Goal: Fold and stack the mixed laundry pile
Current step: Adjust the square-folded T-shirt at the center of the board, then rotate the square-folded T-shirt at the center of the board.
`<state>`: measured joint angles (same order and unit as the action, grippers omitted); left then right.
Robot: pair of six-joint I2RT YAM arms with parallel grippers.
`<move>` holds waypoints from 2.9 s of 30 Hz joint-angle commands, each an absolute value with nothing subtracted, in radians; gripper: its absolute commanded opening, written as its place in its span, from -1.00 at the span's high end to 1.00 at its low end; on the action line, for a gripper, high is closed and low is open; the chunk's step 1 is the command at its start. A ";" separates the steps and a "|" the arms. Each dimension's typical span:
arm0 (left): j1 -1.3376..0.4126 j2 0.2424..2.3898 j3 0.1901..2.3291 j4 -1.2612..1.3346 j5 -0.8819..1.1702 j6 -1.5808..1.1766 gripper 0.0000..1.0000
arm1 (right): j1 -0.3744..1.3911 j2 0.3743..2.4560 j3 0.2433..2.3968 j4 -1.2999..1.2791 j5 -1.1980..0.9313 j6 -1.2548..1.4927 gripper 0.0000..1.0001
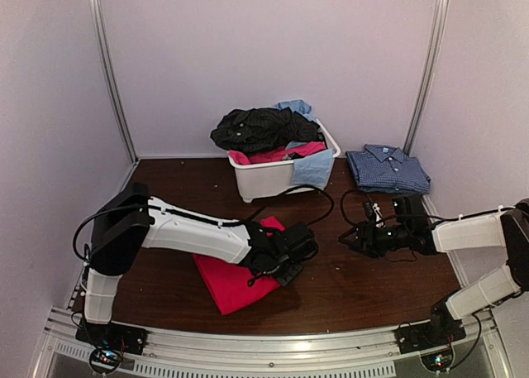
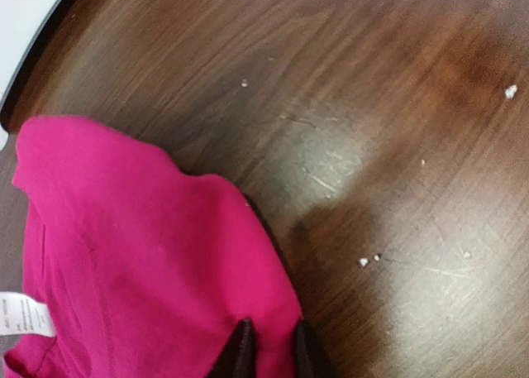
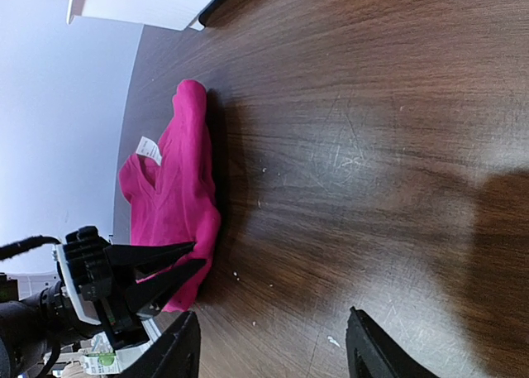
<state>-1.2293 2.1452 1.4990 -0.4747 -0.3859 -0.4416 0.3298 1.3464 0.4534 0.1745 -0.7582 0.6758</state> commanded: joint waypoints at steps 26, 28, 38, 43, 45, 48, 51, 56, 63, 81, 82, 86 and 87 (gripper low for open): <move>-0.953 1.856 0.801 0.660 0.500 -0.734 0.31 | 0.410 1.420 0.420 0.468 -0.864 0.758 -0.27; -0.952 1.826 0.784 0.652 0.471 -0.726 0.15 | 0.418 1.421 0.422 0.461 -0.855 0.750 -0.26; -0.954 1.643 0.855 0.286 0.276 -0.539 0.07 | 0.528 1.511 0.431 0.525 -0.818 0.756 -0.04; -0.924 1.529 0.807 0.128 0.147 -0.576 0.07 | 0.628 1.539 0.551 0.384 -0.760 0.657 0.11; -0.920 1.512 0.785 0.065 0.083 -0.610 0.09 | 0.659 1.565 0.606 0.345 -0.751 0.617 0.16; -0.882 1.487 0.701 0.082 0.073 -0.685 0.13 | 0.700 1.638 0.689 0.295 -0.759 0.569 0.24; -0.846 1.478 0.623 0.098 0.079 -0.732 0.19 | 0.739 1.737 0.747 0.284 -0.766 0.535 0.33; -0.765 1.496 0.527 0.142 0.099 -0.790 0.26 | 0.805 1.893 0.788 0.302 -0.782 0.532 0.41; -0.670 1.554 0.495 0.274 0.243 -0.765 0.21 | 0.935 1.888 0.755 0.270 -0.756 0.559 0.46; -0.543 1.445 0.670 0.043 0.208 -0.488 -0.33 | 0.633 1.595 0.869 -0.057 -0.593 0.338 0.11; -0.542 1.464 0.679 0.040 0.209 -0.484 -0.33 | 0.633 1.623 0.887 -0.067 -0.592 0.326 0.08; -0.539 1.519 0.684 0.075 0.221 -0.487 -0.34 | 0.632 1.716 0.926 -0.039 -0.617 0.320 0.03; -0.537 1.530 0.685 0.082 0.222 -0.488 -0.32 | 0.633 1.738 0.932 -0.031 -0.623 0.318 0.01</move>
<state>-0.5442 1.4899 0.6575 0.0540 0.2165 -0.5121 0.6300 1.6703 0.8978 -0.0147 -0.6258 0.3573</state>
